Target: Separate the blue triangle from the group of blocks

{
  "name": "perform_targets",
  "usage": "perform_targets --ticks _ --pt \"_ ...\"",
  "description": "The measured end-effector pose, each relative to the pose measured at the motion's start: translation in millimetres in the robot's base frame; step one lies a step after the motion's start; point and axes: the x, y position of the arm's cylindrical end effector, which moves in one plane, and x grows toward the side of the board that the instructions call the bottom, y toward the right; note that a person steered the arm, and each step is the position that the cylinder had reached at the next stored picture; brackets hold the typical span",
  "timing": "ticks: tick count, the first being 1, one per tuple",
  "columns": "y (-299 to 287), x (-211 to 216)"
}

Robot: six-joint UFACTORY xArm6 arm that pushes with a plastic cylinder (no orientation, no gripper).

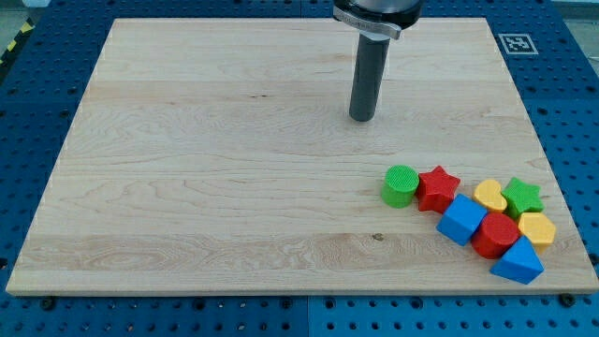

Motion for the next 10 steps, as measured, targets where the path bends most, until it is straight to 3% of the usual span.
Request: perform_targets --ticks 2,4,6,7,8,10 --pt "4.3 -3.4" --pt "151.9 15.1" --pt "219.2 136.4" --pt "219.2 147.2" --pt "208.2 190.3" --pt "191.8 214.8"
